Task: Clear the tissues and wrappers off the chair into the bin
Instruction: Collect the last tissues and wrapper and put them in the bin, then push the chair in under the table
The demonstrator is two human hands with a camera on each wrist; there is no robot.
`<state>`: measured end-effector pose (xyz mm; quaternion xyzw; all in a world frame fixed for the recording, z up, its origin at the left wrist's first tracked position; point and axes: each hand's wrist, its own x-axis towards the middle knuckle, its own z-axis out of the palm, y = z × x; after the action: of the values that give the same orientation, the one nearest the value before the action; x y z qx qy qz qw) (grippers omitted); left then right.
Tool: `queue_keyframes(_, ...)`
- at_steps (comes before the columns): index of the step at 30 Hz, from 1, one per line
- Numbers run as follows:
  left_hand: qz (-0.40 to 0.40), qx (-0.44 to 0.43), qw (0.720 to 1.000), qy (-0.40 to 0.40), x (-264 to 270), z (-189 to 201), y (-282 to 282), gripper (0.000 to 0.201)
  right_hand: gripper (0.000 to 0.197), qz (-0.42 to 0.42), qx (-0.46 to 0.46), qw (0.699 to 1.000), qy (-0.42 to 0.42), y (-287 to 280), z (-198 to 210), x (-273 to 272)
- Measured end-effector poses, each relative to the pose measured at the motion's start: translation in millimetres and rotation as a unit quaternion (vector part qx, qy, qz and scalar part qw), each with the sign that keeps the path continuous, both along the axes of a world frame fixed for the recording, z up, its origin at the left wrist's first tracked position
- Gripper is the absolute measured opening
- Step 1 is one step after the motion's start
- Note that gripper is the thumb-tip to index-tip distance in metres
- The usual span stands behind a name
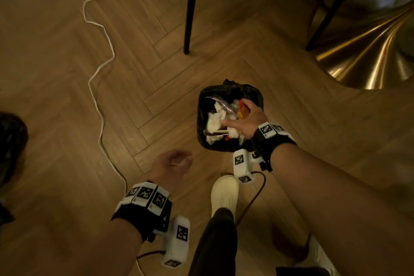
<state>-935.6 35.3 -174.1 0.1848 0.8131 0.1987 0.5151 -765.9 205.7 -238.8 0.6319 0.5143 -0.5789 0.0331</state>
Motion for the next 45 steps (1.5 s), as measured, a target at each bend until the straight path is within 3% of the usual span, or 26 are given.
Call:
queue_keyframes(3, -0.001, 0.004, 1.000, -0.003, 1, 8, 3, 0.008, 0.095, 0.017, 0.010, 1.000, -0.024, 3, 7, 7)
queue_keyframes(9, -0.042, 0.031, 0.999, -0.001, 15, 47, 16, 0.008, 0.041, 0.057, 0.051, 0.994, -0.073, -10, 65, 36)
queue_keyframes(13, -0.168, 0.010, 0.986, 0.002, 28, 106, 26, 0.008, 0.029, 0.097, 0.037, 0.992, -0.066, -40, 152, 72)
queue_keyframes(17, -0.345, 0.000, 0.938, 0.025, 50, 179, 33, 0.017, 0.031, 0.115, 0.017, 0.988, -0.102, -86, 257, 129)
queue_keyframes(21, -0.445, 0.034, 0.894, 0.036, 94, 250, 38, 0.009, 0.032, 0.063, 0.010, 0.987, -0.144, -143, 345, 202)
queue_keyframes(24, -0.525, 0.049, 0.847, 0.067, 143, 290, 33, 0.011, 0.030, 0.011, 0.022, 0.985, -0.172, -198, 389, 259)
queue_keyframes(28, -0.628, 0.083, 0.770, 0.074, 232, 330, 3, 0.015, 0.026, -0.082, 0.030, 0.980, -0.181, -296, 418, 336)
queue_keyframes(35, -0.828, 0.069, 0.550, 0.088, 399, 366, -137, 0.016, 0.027, -0.195, -0.006, 0.960, -0.202, -515, 433, 465)
queue_keyframes(38, -0.873, 0.042, 0.478, 0.091, 465, 369, -196, 0.020, 0.028, -0.247, -0.007, 0.945, -0.214, -602, 439, 515)
queue_keyframes(42, -0.895, 0.064, 0.433, 0.081, 544, 380, -256, 0.022, 0.030, -0.282, -0.040, 0.933, -0.221, -686, 454, 573)
queue_keyframes(45, -0.904, 0.093, 0.410, 0.071, 596, 390, -279, 0.023, 0.030, -0.293, -0.051, 0.929, -0.223, -711, 460, 618)
